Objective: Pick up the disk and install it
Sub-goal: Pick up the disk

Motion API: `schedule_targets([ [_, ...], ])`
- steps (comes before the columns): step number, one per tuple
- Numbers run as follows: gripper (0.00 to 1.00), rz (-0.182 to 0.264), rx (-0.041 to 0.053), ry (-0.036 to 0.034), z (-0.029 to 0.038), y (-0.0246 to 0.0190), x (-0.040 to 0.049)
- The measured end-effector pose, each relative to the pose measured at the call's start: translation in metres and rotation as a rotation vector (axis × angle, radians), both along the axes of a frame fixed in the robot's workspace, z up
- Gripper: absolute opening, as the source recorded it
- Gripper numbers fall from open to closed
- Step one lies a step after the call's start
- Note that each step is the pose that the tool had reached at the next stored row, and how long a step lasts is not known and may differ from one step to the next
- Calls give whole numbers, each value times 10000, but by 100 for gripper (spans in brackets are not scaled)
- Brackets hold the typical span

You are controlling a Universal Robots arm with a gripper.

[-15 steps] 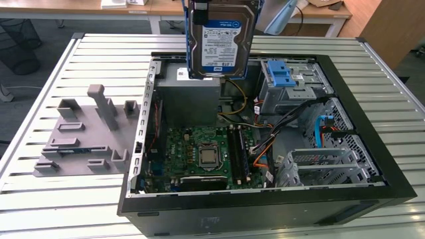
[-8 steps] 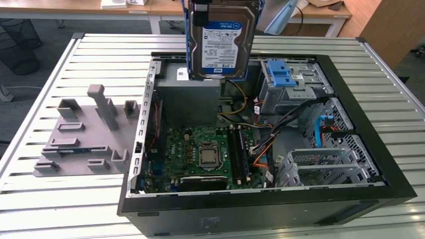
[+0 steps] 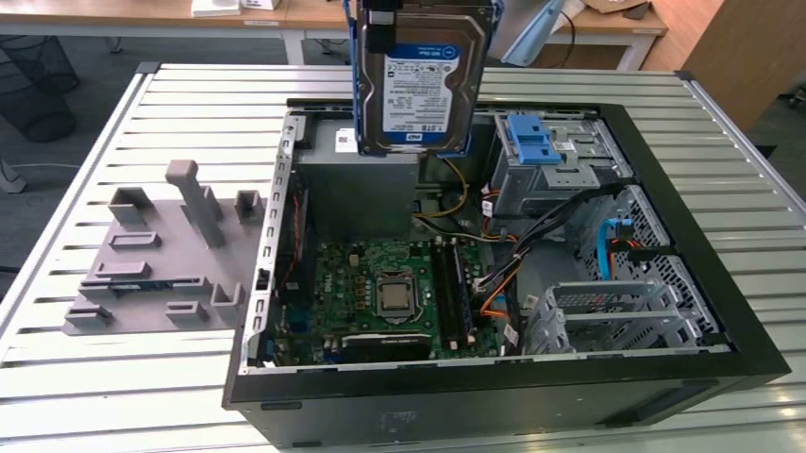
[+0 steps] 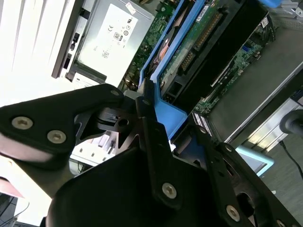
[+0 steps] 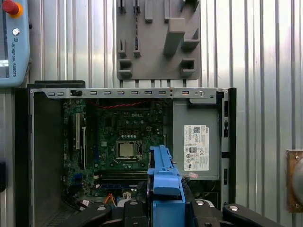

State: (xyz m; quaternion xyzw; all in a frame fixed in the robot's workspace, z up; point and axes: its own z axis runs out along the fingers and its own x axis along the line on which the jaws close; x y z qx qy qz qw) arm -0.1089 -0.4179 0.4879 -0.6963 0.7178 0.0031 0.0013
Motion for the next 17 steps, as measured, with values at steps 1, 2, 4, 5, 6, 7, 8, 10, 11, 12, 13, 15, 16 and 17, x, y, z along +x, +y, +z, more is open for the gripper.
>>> schedule_targets([
  [1,36,0,-1,0,0,-6,0],
  [2,36,0,-1,0,0,-12,0],
  [4,36,0,-3,-1,0,-24,0],
  [5,36,-1,-4,0,0,-30,0],
  [6,36,0,-5,0,0,-36,0],
  [7,36,-1,-6,0,0,-42,0],
  [8,36,-1,-6,0,0,-48,0],
  [10,36,-1,-14,0,0,-86,0],
  [11,36,0,-16,0,0,-91,0],
  [12,36,0,-18,0,0,-96,0],
  [13,36,0,-19,0,0,-102,0],
  [15,36,0,-22,0,0,-112,0],
  [16,36,0,-23,0,0,-117,0],
  [17,36,0,-26,0,0,-122,0],
])
